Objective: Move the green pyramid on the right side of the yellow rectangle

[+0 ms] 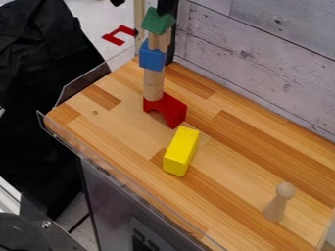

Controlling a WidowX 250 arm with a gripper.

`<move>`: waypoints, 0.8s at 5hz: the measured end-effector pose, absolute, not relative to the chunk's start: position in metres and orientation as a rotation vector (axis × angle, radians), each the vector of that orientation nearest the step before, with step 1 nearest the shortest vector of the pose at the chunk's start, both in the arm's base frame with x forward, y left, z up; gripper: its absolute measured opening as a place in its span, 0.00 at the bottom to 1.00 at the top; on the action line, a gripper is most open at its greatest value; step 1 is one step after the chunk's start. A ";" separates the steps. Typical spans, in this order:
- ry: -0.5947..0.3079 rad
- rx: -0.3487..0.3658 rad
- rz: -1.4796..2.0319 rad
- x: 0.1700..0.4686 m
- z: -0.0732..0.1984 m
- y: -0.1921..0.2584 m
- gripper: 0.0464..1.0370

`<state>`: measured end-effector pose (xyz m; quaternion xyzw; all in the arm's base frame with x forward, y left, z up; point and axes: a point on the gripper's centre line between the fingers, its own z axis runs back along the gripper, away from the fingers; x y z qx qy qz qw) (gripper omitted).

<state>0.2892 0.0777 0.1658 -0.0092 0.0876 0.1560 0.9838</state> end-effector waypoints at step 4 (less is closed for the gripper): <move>0.229 -0.034 0.287 0.291 0.160 0.071 0.96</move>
